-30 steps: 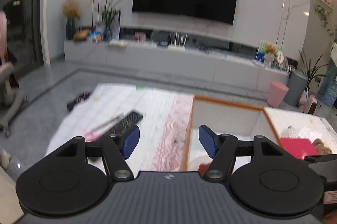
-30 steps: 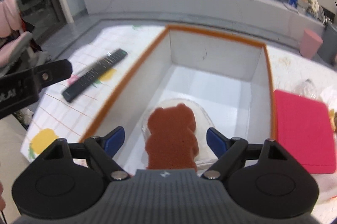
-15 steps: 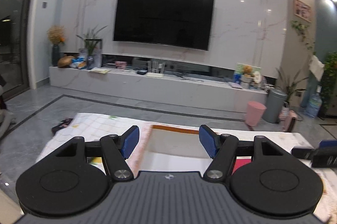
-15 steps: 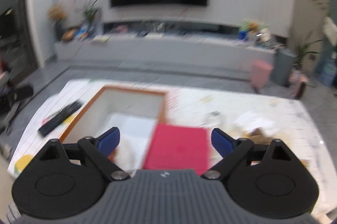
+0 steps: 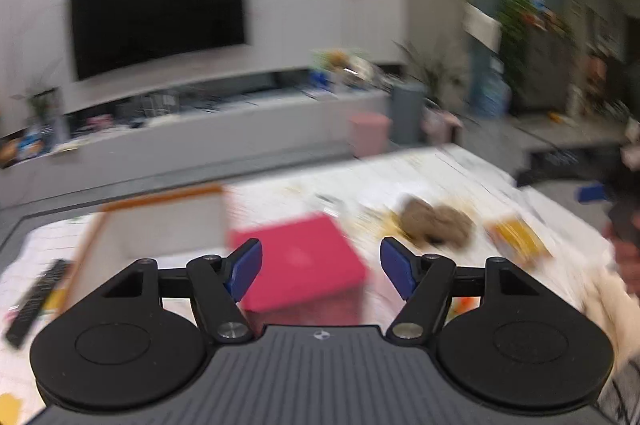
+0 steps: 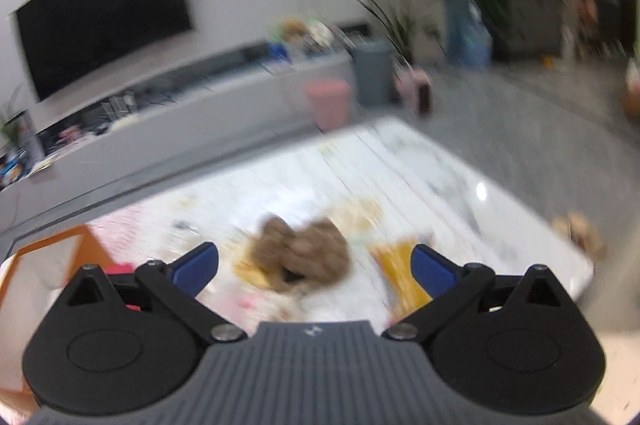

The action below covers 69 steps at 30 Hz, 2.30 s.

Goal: Organize soft objects
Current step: 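Move the left tool back to the table and grasp the clear plastic bag, then grasp the orange crocheted ball with the right tool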

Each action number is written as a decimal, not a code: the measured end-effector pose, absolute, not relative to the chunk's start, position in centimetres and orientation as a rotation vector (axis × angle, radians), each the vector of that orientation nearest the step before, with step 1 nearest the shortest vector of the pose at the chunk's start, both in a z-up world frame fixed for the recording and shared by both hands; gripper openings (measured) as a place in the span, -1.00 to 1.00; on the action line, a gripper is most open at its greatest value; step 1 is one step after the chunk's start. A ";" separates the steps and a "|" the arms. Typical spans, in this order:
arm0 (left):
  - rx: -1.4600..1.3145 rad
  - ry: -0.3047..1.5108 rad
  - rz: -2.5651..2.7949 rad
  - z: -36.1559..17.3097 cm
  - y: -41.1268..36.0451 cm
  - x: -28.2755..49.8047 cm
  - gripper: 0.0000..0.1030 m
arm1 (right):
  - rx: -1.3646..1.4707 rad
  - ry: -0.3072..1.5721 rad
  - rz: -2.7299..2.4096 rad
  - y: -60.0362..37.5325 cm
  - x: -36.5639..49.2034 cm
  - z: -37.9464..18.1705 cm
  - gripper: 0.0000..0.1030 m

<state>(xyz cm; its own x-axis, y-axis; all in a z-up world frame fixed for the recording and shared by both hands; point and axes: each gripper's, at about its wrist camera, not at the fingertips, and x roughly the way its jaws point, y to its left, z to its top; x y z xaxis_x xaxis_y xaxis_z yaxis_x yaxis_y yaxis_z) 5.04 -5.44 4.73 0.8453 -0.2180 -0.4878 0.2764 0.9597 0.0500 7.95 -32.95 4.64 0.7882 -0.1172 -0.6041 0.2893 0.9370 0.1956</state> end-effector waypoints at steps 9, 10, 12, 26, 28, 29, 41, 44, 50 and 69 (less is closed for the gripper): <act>0.389 0.489 -0.470 -5.1 -13.6 6.4 0.50 | 0.366 0.810 -0.265 -36.4 12.3 -2.1 0.95; 0.403 0.458 -0.466 -6.1 -14.0 6.5 0.50 | 0.372 0.817 -0.263 -36.5 12.3 -2.5 0.95; 0.426 0.434 -0.482 -7.6 -15.1 6.8 0.51 | 0.381 0.838 -0.241 -36.3 12.5 -3.2 0.95; 0.367 0.448 -0.425 -10.3 -16.7 10.3 -0.42 | 0.302 0.942 -0.172 -33.3 13.8 -5.8 0.95; 0.317 0.528 -0.464 -10.2 -16.1 10.9 -0.77 | 0.313 0.948 -0.178 -33.5 13.8 -6.0 0.95; 0.283 0.558 -0.483 -10.1 -15.7 11.2 -0.89 | 0.320 0.949 -0.181 -33.6 13.8 -6.0 0.95; 0.170 0.515 -0.450 -4.0 -11.0 7.9 -0.94 | 0.350 1.057 -0.084 -32.2 14.8 -8.9 0.94; 0.153 0.507 -0.448 -2.2 -10.1 6.8 -0.93 | 0.309 1.046 -0.072 -31.2 15.3 -9.2 0.92; 0.071 0.450 -0.459 0.2 -8.1 5.3 -0.93 | 0.234 1.048 -0.023 -29.6 16.3 -10.2 0.85; -0.173 0.256 -0.466 8.5 4.7 6.0 -0.94 | 0.093 0.996 0.003 -28.0 13.9 -7.4 -0.05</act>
<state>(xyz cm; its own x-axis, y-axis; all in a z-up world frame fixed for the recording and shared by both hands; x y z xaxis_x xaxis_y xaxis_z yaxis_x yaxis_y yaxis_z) 5.95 4.66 8.53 0.8621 -0.4640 -0.2038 0.4209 0.8795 -0.2222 13.92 -28.01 -7.44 0.5437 0.0455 -0.8381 0.0398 0.9960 0.0799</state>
